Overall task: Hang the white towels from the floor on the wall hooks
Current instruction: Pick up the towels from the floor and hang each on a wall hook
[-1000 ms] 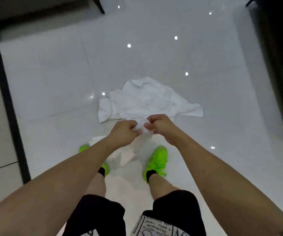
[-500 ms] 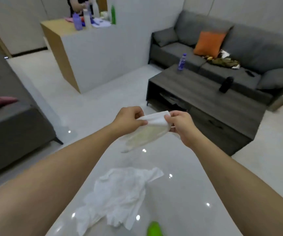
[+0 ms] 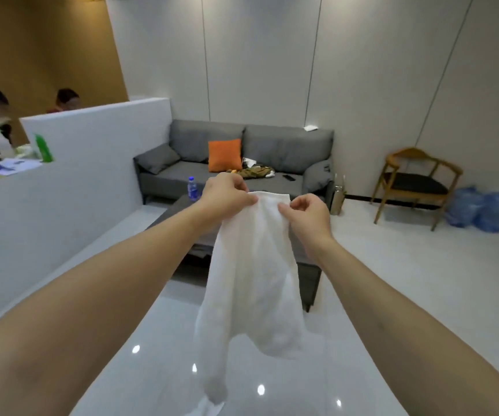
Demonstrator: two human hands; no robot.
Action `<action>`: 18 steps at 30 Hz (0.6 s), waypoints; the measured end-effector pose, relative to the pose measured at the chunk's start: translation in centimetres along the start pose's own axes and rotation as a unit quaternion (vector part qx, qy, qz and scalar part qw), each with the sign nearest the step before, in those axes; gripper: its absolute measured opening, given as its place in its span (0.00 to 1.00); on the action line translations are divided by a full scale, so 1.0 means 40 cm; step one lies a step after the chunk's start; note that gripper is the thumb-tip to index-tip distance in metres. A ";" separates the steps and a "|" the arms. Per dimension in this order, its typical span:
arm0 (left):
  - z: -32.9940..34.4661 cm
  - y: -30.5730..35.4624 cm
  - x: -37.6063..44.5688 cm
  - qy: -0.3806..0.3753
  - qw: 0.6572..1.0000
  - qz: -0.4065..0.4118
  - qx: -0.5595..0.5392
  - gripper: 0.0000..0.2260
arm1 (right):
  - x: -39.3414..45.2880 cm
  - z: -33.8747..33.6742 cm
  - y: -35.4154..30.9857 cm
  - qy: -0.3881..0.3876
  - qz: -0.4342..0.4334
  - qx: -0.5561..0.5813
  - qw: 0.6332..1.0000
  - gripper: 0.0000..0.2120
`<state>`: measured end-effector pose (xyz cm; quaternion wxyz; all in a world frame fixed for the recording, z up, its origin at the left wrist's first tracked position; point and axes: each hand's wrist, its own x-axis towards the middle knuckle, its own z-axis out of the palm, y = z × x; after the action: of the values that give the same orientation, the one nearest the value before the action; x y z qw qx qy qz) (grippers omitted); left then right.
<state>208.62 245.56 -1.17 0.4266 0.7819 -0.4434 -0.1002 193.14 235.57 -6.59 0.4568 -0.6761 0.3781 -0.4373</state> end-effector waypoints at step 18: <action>0.620 0.330 0.364 -0.237 0.963 -0.001 -0.127 0.12 | 0.365 -0.395 0.223 -0.019 0.115 -0.056 0.992 0.10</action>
<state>195.89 216.68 -3.24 0.4053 0.6756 -0.5142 -0.3388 182.16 215.10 -8.32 0.4727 -0.6607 0.4682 -0.3477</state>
